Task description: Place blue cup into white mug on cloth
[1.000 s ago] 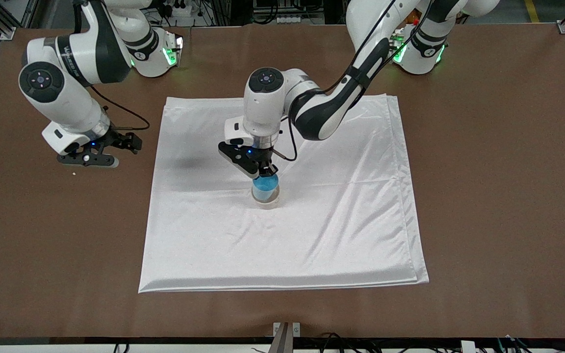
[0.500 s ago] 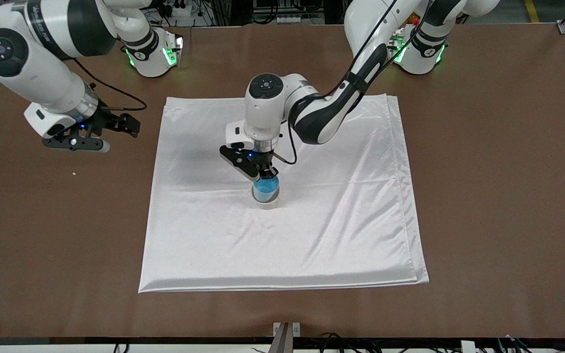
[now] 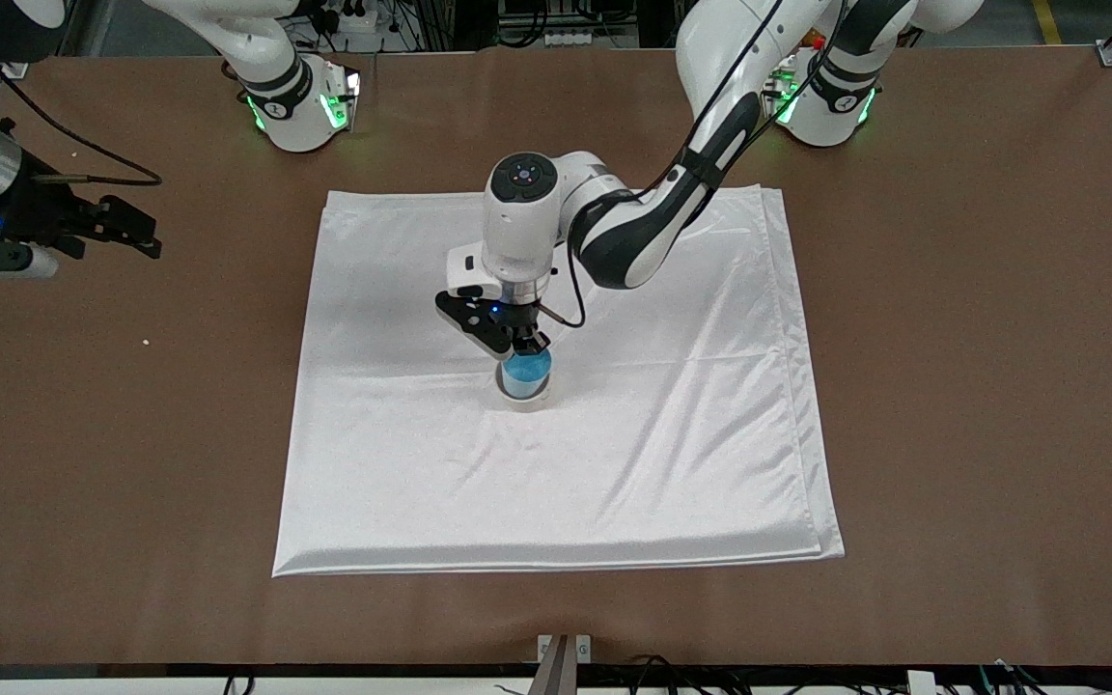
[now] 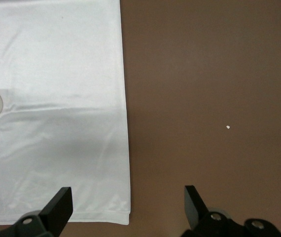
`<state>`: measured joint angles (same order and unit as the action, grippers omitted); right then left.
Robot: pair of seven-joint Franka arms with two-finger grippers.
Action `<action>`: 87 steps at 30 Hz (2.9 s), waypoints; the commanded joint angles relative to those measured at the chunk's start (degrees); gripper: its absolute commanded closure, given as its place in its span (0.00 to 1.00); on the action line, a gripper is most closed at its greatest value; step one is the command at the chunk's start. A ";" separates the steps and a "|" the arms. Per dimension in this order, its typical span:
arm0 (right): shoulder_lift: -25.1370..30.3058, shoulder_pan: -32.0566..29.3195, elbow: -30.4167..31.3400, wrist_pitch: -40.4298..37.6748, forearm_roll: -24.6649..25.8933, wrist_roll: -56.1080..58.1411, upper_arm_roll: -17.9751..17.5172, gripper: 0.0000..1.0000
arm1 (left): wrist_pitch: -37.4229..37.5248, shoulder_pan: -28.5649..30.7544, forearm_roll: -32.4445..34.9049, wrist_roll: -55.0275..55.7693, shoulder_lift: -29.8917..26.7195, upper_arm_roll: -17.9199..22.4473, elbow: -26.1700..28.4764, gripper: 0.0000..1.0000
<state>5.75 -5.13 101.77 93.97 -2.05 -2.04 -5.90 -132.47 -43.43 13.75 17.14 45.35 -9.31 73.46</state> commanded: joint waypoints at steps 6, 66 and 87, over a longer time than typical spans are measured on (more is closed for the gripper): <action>-3.38 -0.40 -9.75 -1.07 2.49 1.33 -0.52 0.00 | 0.02 -0.52 1.19 0.62 0.79 0.25 -0.60 0.99; -5.14 1.35 -6.59 3.50 1.87 8.63 4.67 0.00 | 43.96 23.38 -9.70 3.27 -33.40 0.52 0.71 0.00; -5.31 0.91 -4.48 4.38 1.70 5.30 4.67 0.00 | 55.83 25.94 -12.60 -3.16 -41.75 7.10 1.42 0.00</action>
<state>-0.01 -4.31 96.88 99.16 -0.35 5.29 -1.42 -77.16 -16.46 4.29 15.15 5.45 -5.81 72.89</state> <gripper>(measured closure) 0.000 0.000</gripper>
